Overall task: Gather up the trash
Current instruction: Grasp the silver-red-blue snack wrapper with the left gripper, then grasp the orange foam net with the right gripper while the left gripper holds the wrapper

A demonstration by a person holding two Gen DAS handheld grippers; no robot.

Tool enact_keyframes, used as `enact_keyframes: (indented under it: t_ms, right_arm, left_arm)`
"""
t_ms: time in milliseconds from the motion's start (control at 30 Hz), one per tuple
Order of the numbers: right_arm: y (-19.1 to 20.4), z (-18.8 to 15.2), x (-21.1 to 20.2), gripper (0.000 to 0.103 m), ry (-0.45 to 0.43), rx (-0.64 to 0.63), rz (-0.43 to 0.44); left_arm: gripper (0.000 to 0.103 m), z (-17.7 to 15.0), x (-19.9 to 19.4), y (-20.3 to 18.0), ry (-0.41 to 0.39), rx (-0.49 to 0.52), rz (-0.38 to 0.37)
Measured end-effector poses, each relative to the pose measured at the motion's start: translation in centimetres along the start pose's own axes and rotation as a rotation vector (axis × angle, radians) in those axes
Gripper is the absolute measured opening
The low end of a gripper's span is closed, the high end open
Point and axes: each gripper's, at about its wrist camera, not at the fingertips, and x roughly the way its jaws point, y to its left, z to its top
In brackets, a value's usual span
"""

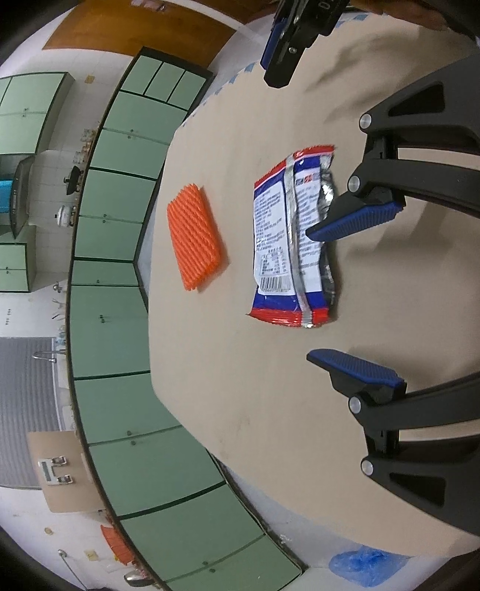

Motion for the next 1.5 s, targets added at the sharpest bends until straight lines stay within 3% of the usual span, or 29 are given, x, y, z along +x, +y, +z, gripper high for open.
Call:
enact_keyframes:
  t_ms: [267, 367, 500, 600, 667, 700, 767, 900, 1267, 1500]
  right_arm:
    - [-0.3, 0.2, 1.3, 0.046, 0.006, 0.016, 0.019]
    - [-0.7, 0.2, 1.2, 0.046, 0.007, 0.022, 0.019]
    - [-1.4, 0.3, 0.9, 0.046, 0.000, 0.037, 0.016]
    - [-1.6, 0.3, 0.7, 0.046, -0.004, 0.041, 0.014]
    - [-1.6, 0.3, 0.4, 0.046, -0.008, 0.042, 0.014]
    - [-1.6, 0.3, 0.3, 0.046, -0.010, 0.042, 0.014]
    - [-1.6, 0.2, 0.2, 0.046, -0.012, 0.042, 0.013]
    - [-1.7, 0.2, -0.1, 0.046, -0.014, 0.040, 0.012]
    - [-0.6, 2.3, 1.3, 0.046, -0.020, 0.011, 0.015]
    - [1.5, 5.3, 3.7, 0.046, -0.026, -0.016, 0.025]
  left_arm:
    - [0.067, 1.4, 3.8, -1.1, 0.112, 0.032, -0.022]
    - [0.077, 1.1, 4.5, -1.7, 0.131, 0.064, -0.004]
    - [0.076, 0.9, 4.4, -2.0, 0.129, 0.084, 0.010]
    - [0.058, 0.9, 4.1, -1.8, 0.112, 0.081, 0.015]
    - [0.034, 1.0, 3.8, -1.7, 0.103, 0.076, 0.009]
    - [0.030, 1.0, 3.7, -1.7, 0.098, 0.078, 0.006]
    - [0.005, 1.0, 3.6, -2.0, 0.090, 0.088, -0.012]
    - [0.001, 1.1, 2.8, -2.3, 0.057, 0.092, -0.041]
    - [0.001, 3.9, 1.9, 0.0, 0.010, 0.023, 0.001]
    - [0.001, 5.3, 2.7, 1.2, -0.009, -0.001, 0.011]
